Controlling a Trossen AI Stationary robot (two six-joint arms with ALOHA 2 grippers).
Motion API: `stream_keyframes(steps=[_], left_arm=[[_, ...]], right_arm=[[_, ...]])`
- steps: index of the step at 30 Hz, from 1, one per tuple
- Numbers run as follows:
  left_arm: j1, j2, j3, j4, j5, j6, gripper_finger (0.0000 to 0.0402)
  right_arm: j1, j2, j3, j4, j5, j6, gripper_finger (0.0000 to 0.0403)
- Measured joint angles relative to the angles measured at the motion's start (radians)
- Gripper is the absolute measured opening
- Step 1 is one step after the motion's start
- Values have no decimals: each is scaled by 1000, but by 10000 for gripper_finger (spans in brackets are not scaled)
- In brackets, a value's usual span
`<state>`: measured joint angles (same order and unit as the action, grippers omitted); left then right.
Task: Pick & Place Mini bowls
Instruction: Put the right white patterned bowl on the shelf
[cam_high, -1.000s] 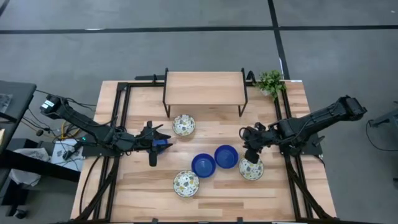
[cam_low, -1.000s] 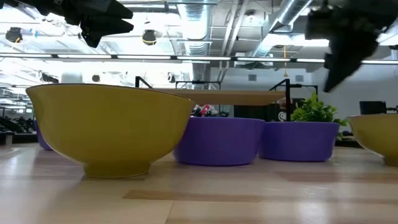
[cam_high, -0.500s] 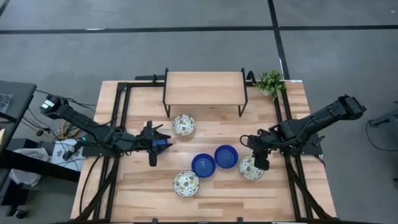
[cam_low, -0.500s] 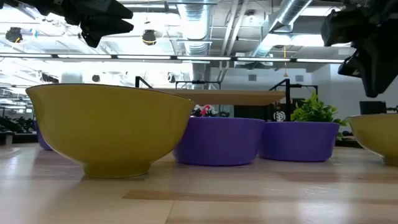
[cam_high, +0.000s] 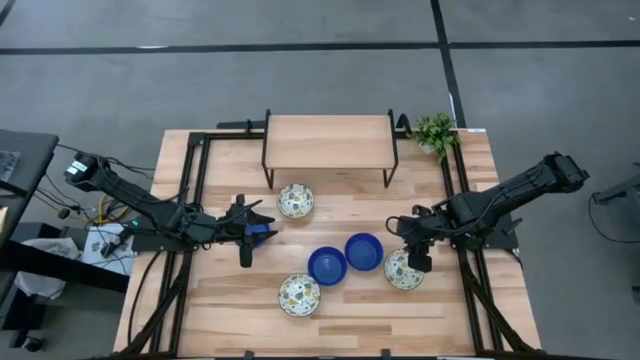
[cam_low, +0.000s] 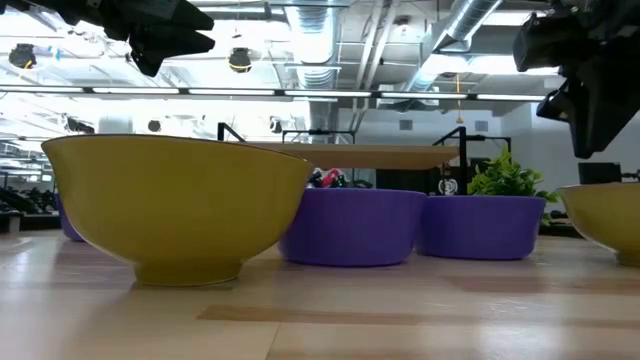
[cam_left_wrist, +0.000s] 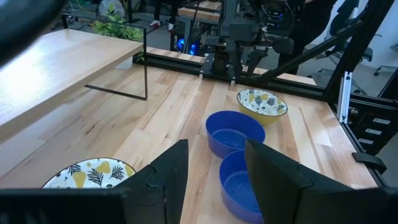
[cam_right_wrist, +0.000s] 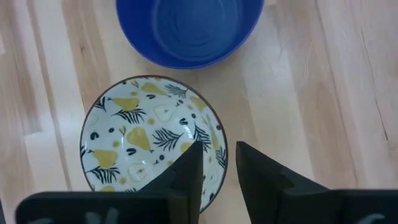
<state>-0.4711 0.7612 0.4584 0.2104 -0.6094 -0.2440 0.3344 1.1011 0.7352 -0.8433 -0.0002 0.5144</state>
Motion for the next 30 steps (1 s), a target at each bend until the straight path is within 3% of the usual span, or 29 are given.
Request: stream_keyframes(steps=[7, 22, 30], left_arm=[[0, 0, 0, 0, 0, 0, 157], [0, 0, 0, 0, 0, 0, 157], [0, 0, 0, 0, 0, 0, 157]], right_arm=[[-1, 0, -58, 23, -1, 34, 113], [6, 2, -59, 37, -11, 22, 113], [6, 67, -102, 103, -26, 32, 113]])
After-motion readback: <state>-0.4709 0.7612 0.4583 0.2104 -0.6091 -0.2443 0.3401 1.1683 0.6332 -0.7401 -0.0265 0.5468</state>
